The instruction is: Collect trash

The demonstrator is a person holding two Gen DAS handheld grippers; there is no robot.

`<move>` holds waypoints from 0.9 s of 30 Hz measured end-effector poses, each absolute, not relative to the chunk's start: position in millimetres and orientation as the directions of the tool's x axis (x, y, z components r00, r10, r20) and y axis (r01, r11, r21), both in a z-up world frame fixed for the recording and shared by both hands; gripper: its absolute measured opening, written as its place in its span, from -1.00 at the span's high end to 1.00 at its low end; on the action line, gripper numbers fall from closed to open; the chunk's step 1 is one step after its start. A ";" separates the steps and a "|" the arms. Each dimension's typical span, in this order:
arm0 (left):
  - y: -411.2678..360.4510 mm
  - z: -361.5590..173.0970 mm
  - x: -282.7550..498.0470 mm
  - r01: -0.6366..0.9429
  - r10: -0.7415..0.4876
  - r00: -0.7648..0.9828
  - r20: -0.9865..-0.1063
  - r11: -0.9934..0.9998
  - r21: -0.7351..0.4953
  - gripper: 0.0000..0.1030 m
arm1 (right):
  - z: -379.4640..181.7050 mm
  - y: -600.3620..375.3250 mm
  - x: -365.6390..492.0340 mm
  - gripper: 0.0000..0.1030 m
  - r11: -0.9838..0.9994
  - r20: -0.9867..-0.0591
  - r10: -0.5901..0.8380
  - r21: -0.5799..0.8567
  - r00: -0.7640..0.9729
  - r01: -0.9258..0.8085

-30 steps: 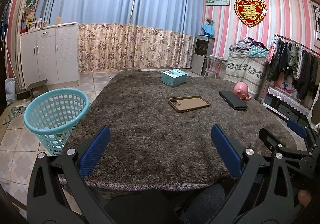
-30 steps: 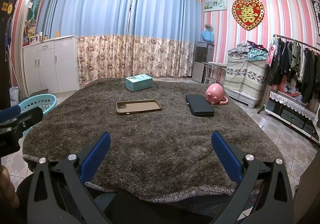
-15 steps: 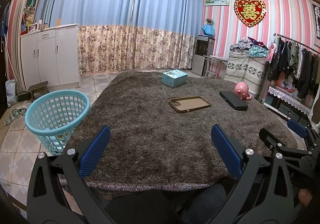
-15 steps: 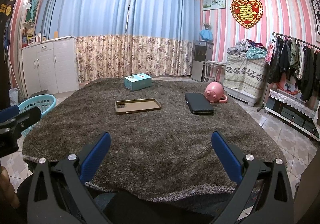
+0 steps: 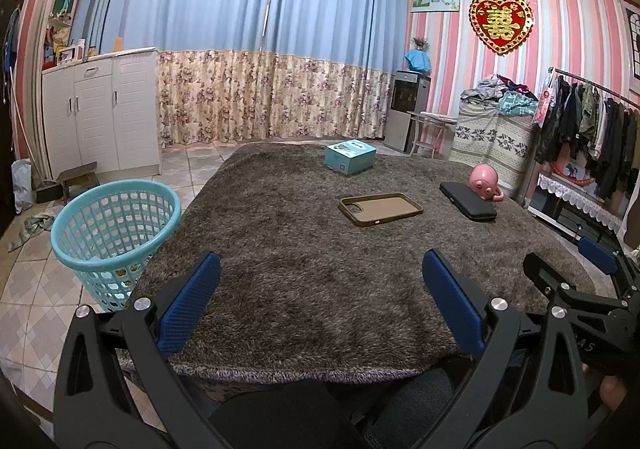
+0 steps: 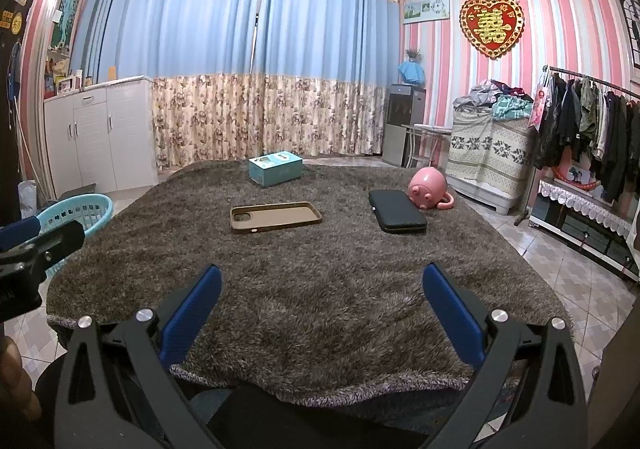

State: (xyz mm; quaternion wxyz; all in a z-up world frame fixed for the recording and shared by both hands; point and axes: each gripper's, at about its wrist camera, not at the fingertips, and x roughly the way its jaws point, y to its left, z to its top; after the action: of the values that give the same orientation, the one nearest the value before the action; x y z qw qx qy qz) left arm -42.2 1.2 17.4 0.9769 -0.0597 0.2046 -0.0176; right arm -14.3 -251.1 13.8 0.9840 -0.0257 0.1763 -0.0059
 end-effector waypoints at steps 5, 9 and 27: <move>2.4 17.7 -41.7 0.010 -0.058 0.916 -0.397 0.993 -0.121 -0.90 | 13.7 -251.1 -14.4 -0.91 0.999 -0.344 -0.020 -0.050 0.939 0.002; 2.3 17.7 -41.8 0.009 -0.058 0.916 -0.397 0.992 -0.123 -0.90 | 14.5 -250.9 -15.0 -0.91 0.999 -0.342 -0.020 -0.051 0.940 0.003; 3.4 18.7 -42.1 0.009 -0.057 0.916 -0.397 0.993 -0.121 -0.90 | 15.6 -250.5 -14.7 -0.91 0.999 -0.341 -0.020 -0.053 0.940 0.002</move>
State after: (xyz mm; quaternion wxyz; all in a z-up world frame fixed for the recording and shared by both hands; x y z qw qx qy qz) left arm -42.1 3.4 18.7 0.9771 -0.0583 0.2040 -0.0170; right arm -14.7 -250.5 15.6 0.9845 -0.0259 0.1731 -0.0054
